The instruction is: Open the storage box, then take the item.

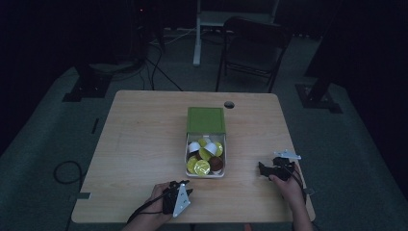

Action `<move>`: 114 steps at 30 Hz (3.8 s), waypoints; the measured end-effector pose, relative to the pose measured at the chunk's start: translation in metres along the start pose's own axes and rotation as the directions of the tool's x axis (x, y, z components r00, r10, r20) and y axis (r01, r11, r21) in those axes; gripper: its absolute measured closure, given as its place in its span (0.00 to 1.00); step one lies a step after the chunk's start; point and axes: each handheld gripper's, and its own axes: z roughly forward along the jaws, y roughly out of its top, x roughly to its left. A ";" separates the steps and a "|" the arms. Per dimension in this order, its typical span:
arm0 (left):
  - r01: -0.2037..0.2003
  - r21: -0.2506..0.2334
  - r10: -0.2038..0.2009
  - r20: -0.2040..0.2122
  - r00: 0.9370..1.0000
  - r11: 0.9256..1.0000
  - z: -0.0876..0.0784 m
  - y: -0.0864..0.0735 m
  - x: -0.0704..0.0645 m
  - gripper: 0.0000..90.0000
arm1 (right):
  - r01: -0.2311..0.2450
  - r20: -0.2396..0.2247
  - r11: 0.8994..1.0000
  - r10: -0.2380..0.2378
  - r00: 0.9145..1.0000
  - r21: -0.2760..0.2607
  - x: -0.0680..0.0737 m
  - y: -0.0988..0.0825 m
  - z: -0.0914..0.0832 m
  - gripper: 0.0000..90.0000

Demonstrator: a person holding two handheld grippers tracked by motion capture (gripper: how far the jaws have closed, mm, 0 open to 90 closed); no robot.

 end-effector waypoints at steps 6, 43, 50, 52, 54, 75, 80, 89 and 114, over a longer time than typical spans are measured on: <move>0.055 0.014 -0.055 -0.012 0.998 0.998 -0.006 -0.013 0.008 0.71 | 0.000 0.000 1.000 0.000 1.000 0.000 0.000 0.000 0.000 0.12; 0.442 -0.052 -0.445 -0.085 0.892 0.895 -0.030 -0.082 0.065 0.54 | 0.000 0.000 1.000 0.000 1.000 0.000 0.000 0.000 0.000 0.12; 0.519 -0.118 -0.529 -0.086 0.844 0.847 -0.033 -0.091 0.073 0.41 | 0.000 0.000 1.000 0.000 1.000 0.000 0.000 0.000 0.000 0.12; 0.539 -0.134 -0.552 -0.088 0.829 0.831 -0.034 -0.092 0.075 0.37 | 0.000 0.000 1.000 0.000 1.000 0.000 0.000 0.000 0.000 0.12; 0.549 -0.130 -0.562 -0.096 0.822 0.826 -0.035 -0.095 0.078 0.30 | 0.000 0.000 1.000 0.000 1.000 0.000 0.000 0.000 0.000 0.12; 0.669 -0.041 -0.669 -0.102 0.736 0.742 -0.041 -0.134 0.098 0.12 | 0.000 0.001 1.000 0.000 1.000 0.000 0.000 0.001 0.001 0.12; 0.684 0.007 -0.680 -0.102 0.727 0.730 -0.039 -0.136 0.101 0.12 | -0.001 0.001 1.000 0.001 1.000 0.000 0.000 0.001 0.001 0.12; 0.694 0.079 -0.687 -0.100 0.720 0.716 -0.035 -0.138 0.105 0.11 | -0.001 0.001 1.000 0.001 1.000 0.001 0.000 0.001 0.001 0.12; 0.694 0.176 -0.685 -0.118 0.719 0.698 -0.029 -0.140 0.107 0.10 | 0.011 -0.049 0.999 -0.009 0.999 0.034 0.016 0.006 -0.008 0.15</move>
